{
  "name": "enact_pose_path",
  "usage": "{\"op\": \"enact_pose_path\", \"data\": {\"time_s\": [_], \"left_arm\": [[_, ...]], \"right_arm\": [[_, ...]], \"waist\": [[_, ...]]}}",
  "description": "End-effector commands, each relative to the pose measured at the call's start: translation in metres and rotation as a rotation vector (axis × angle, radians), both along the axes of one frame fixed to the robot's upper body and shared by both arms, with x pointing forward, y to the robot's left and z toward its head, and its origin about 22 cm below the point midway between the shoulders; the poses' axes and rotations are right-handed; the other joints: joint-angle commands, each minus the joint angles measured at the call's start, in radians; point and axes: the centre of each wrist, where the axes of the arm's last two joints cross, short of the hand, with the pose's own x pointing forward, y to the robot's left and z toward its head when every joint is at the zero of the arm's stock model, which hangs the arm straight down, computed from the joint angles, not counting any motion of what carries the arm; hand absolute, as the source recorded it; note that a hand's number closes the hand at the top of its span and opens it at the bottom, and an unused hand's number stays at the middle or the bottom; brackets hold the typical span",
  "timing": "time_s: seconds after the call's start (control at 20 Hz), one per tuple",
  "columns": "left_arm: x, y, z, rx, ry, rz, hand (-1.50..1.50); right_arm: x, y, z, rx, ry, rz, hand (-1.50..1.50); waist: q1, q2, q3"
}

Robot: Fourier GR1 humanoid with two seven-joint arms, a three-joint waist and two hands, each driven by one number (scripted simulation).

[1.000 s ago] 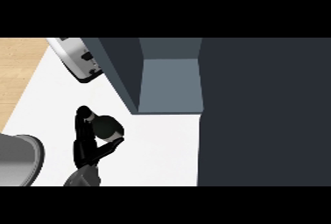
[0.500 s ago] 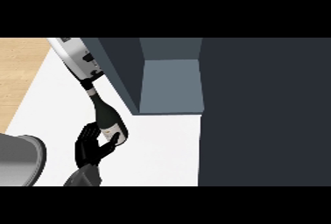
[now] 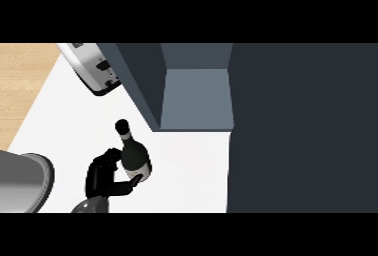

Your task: Pick up the wine, place it into the cabinet and close the cabinet

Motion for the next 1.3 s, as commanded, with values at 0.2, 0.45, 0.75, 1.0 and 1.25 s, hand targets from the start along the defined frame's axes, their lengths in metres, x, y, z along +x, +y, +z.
{"op": "enact_pose_path", "data": {"time_s": [0.2, 0.45, 0.75, 1.0, 1.25], "left_arm": [[-0.082, 0.009, -0.024, -0.032, 0.054, -0.083, 1.5], [-0.095, 0.015, -0.015, -0.086, -0.012, -0.133, 1.5], [-0.088, 0.001, 0.033, -0.089, -0.114, -0.153, 1.5], [-0.083, -0.025, 0.081, -0.111, -0.097, -0.19, 1.5], [-0.095, -0.05, 0.117, -0.104, -0.137, -0.202, 1.5]], "right_arm": [[0.007, -0.005, -0.006, -0.005, -0.007, -0.022, -1.5], [0.019, -0.005, 0.002, 0.013, 0.01, -0.006, -1.5], [-0.009, 0.006, -0.009, 0.019, 0.009, -0.008, -1.5], [0.014, -0.008, -0.008, 0.007, 0.009, -0.017, -1.5], [-0.001, -0.005, -0.005, 0.019, 0.015, 0.009, -1.5]], "waist": [[0.011, 0.011, -0.01], [0.011, 0.013, -0.012], [0.002, 0.011, -0.011], [0.005, 0.013, -0.01], [0.001, 0.012, -0.011]]}}
